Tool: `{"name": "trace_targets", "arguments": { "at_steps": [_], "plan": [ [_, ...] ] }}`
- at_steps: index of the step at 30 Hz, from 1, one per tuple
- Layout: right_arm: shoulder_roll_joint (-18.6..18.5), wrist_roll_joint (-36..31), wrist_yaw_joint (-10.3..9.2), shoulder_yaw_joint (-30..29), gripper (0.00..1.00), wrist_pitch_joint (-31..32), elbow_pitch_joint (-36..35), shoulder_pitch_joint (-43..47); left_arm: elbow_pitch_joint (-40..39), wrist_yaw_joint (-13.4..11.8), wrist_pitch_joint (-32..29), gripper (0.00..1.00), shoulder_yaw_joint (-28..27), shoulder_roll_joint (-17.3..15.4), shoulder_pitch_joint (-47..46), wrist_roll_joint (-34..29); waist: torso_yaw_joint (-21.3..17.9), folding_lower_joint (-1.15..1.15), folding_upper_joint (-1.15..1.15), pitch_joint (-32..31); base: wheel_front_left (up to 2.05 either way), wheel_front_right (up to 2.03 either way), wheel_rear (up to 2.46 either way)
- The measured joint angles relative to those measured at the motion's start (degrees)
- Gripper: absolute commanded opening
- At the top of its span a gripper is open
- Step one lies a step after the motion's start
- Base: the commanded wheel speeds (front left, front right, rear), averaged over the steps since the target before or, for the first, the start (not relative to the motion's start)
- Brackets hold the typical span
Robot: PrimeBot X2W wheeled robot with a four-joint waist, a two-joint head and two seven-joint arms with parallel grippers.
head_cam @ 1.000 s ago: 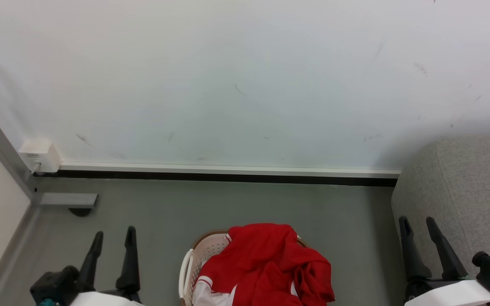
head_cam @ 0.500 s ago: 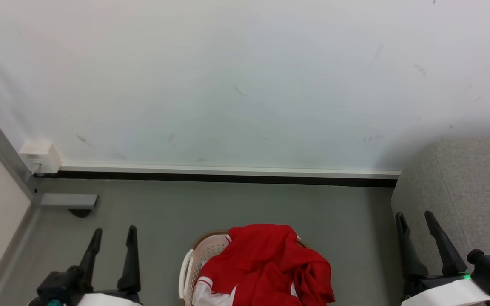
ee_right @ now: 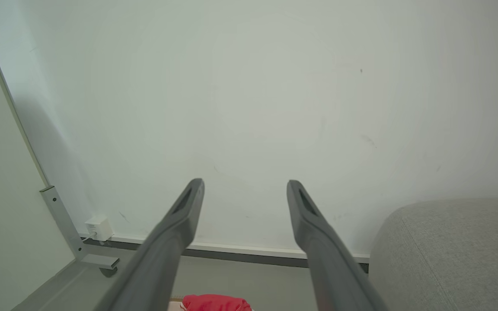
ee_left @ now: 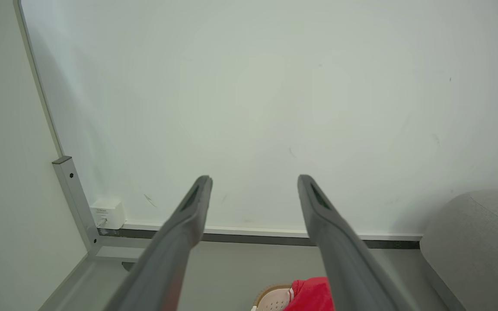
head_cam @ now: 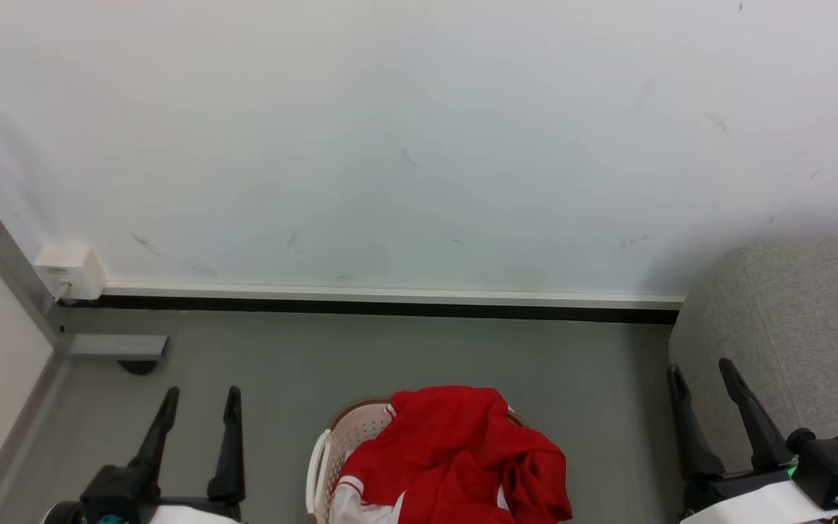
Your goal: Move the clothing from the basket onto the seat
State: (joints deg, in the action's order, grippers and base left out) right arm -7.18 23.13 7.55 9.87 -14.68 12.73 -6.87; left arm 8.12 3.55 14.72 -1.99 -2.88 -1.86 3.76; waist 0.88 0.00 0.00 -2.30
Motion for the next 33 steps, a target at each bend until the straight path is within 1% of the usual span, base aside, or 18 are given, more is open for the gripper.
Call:
{"name": "trace_targets", "arguments": {
  "at_steps": [4, 14, 33],
  "plan": [
    [0.0, -1.1, 0.0, 0.4, 1.0, -0.4, 0.0, 0.0, -0.1, 0.0, 0.4, 1.0, -0.1, 0.0, 0.0, -1.1, 0.0, 0.0, 0.0, 0.0, 0.0, 0.0, 0.0],
    [0.0, -1.2, 0.0, 0.4, 1.0, -0.5, 0.2, -0.1, 0.0, 0.4, 0.4, 1.0, -0.4, 0.1, 0.0, -1.1, -0.1, 0.0, 0.0, 0.0, 0.0, 0.0, 0.0],
    [-0.2, -1.0, 0.0, 0.6, 1.0, -0.5, 0.2, -0.5, -0.1, 0.4, 0.4, 1.0, -0.3, 0.1, 0.0, -1.0, -0.9, 0.0, 0.0, 0.4, 0.0, 0.0, 0.0]
  ]
}}
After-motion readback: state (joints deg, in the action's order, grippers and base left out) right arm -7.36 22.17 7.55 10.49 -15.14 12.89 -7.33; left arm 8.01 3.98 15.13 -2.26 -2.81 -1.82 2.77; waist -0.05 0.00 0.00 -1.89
